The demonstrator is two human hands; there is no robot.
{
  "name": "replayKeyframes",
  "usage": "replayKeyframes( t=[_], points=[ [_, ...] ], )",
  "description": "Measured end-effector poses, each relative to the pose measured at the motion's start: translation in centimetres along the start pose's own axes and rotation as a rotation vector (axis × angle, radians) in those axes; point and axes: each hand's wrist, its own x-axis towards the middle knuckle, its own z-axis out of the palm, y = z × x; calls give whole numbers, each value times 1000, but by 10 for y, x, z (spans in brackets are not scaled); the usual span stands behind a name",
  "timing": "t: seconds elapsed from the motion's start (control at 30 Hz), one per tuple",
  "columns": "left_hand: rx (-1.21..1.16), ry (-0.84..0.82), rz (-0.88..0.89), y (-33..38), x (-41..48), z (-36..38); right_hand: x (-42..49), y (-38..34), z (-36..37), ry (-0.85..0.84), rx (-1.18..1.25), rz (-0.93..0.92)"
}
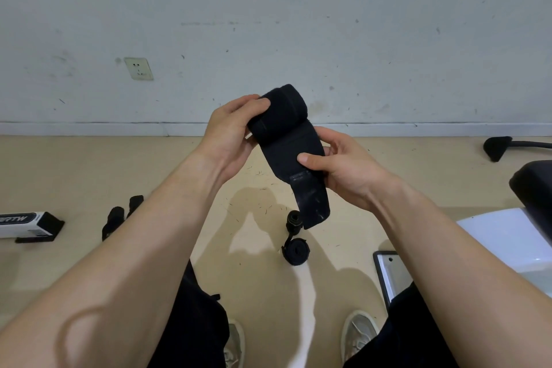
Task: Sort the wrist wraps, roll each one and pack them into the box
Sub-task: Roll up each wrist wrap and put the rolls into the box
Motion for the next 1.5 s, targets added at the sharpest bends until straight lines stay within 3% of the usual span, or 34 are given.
replayKeyframes(
  t=[0.3, 0.8, 1.27, 1.5],
  points=[
    [-4, -185, -104, -1, -10, -2, 2, -1, -3, 12, -30, 0],
    [100, -98, 64, -3, -1, -1, -2, -6, 5, 191, -195, 33],
    [38, -46, 43, 0, 3, -12, -10, -15, -13, -132, -293, -125],
    [60, -42, 1, -1, 5, -17, -12, -19, -15, -74, -452, -199]
  ],
)
